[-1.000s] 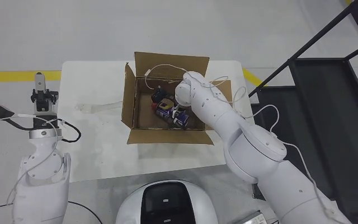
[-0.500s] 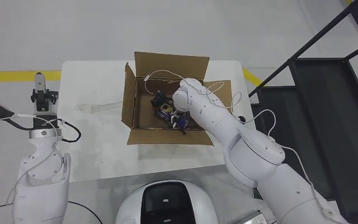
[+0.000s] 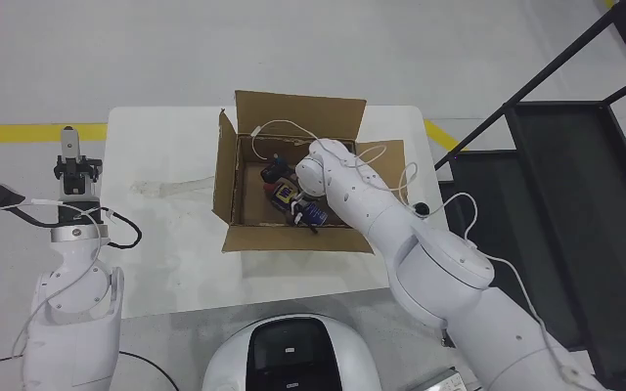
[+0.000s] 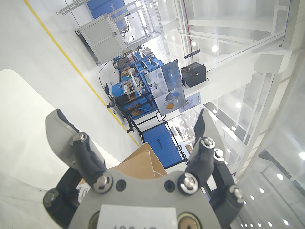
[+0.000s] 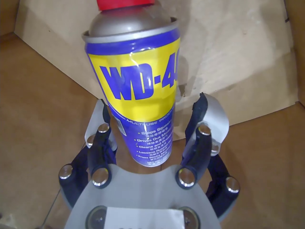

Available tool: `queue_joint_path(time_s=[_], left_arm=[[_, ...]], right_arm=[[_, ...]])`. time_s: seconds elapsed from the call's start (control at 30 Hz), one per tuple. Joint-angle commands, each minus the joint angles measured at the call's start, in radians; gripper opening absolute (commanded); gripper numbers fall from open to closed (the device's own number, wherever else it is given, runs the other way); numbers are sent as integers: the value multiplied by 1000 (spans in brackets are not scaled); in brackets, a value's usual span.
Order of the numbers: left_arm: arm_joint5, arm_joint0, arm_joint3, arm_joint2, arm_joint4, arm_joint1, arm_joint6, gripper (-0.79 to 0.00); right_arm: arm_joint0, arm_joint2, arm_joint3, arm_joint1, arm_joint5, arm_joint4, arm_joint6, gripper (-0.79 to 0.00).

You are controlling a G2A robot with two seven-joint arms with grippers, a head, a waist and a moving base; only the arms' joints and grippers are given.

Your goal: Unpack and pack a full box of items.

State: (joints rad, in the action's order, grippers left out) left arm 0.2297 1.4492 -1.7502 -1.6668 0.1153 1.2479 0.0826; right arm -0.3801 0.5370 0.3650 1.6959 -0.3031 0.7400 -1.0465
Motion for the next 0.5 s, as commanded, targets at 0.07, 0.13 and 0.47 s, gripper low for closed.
queue_joint_path(time_s=[0.07, 0.13, 0.47], left_arm=[[0, 0, 0, 0, 0, 0, 0, 0], [0, 0, 0, 0, 0, 0, 0, 0], [0, 0, 0, 0, 0, 0, 0, 0]], right_arm=[[-6, 3, -10, 8, 23, -5, 15, -160], [-8, 4, -17, 12, 39, -5, 27, -179], [-12, 1, -59, 28, 74, 19, 64, -785]])
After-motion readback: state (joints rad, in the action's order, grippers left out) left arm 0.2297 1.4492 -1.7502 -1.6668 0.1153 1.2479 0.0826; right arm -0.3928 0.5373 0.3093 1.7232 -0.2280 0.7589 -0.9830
